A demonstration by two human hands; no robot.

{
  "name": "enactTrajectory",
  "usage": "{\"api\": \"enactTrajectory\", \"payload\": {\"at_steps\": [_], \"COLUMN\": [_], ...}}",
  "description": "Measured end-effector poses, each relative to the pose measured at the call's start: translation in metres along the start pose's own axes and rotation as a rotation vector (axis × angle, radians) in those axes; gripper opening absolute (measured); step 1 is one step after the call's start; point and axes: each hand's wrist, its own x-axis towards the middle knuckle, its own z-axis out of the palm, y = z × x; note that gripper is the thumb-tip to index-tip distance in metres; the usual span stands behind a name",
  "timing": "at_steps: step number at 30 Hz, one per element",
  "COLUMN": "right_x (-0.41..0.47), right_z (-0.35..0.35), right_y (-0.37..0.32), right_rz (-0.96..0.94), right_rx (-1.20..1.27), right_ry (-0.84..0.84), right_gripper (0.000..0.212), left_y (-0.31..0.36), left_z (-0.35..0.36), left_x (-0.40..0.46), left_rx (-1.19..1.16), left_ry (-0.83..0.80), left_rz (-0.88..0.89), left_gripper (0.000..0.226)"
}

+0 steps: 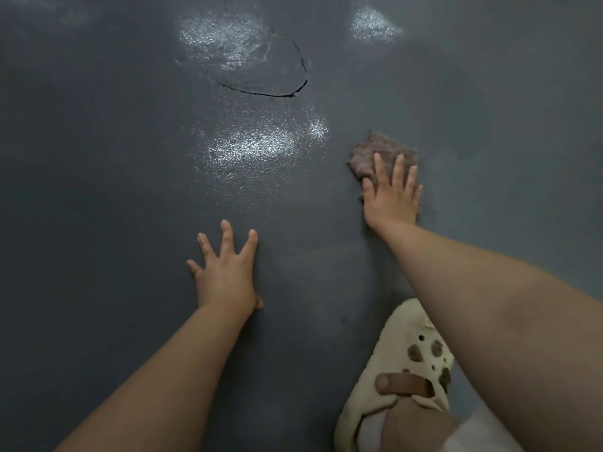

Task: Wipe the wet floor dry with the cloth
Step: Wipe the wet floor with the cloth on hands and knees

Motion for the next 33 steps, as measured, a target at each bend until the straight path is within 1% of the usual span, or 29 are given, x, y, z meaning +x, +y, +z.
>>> {"api": "enactTrajectory", "payload": {"at_steps": [4, 7, 10, 14, 16, 18, 20, 23, 27, 28, 29, 30, 33], "right_x": [-0.020, -0.042, -0.071, -0.123, -0.156, -0.193, -0.232, -0.260, -0.212, -0.192, -0.172, -0.155, -0.125], "right_z": [0.008, 0.014, 0.024, 0.044, 0.064, 0.082, 0.095, 0.096, 0.090, 0.083, 0.074, 0.066, 0.050], "right_y": [0.007, 0.002, -0.010, -0.041, -0.066, -0.096, -0.127, -0.140, -0.098, -0.090, -0.086, -0.087, -0.098], "right_rz": [0.244, 0.386, 0.459, 0.466, 0.421, 0.316, 0.162, -0.145, -0.679, -0.756, -0.761, -0.680, -0.283], "right_rx": [0.108, 0.175, 0.186, 0.182, 0.204, 0.208, 0.150, 0.072, -0.163, -0.192, -0.201, -0.195, -0.100], "right_ry": [0.011, -0.006, 0.001, 0.000, 0.021, 0.079, -0.010, -0.137, -0.086, -0.071, -0.079, -0.095, -0.093], "right_gripper": [0.055, 0.055, 0.057, 0.059, 0.059, 0.059, 0.061, 0.060, 0.058, 0.057, 0.056, 0.055, 0.056], "left_y": [-0.004, -0.014, -0.030, -0.054, -0.064, -0.073, -0.081, -0.093, -0.108, -0.110, -0.112, -0.114, -0.117], "left_z": [-0.001, 0.001, 0.007, 0.015, 0.019, 0.022, 0.023, 0.025, 0.033, 0.034, 0.036, 0.037, 0.041], "left_x": [-0.003, -0.009, -0.020, -0.039, -0.046, -0.051, -0.055, -0.061, -0.072, -0.075, -0.077, -0.080, -0.085], "left_rx": [-0.002, 0.010, 0.004, 0.001, -0.006, -0.008, -0.004, -0.005, -0.027, -0.055, -0.085, -0.110, -0.154], "left_ry": [0.012, 0.044, 0.065, 0.063, 0.055, 0.053, 0.058, 0.065, 0.019, 0.007, -0.001, -0.005, -0.006], "left_rz": [0.028, 0.077, 0.109, 0.053, 0.025, 0.002, -0.013, -0.058, -0.177, -0.214, -0.256, -0.293, -0.351], "left_gripper": [0.117, 0.112, 0.109, 0.109, 0.110, 0.112, 0.112, 0.113, 0.121, 0.123, 0.125, 0.126, 0.125]}}
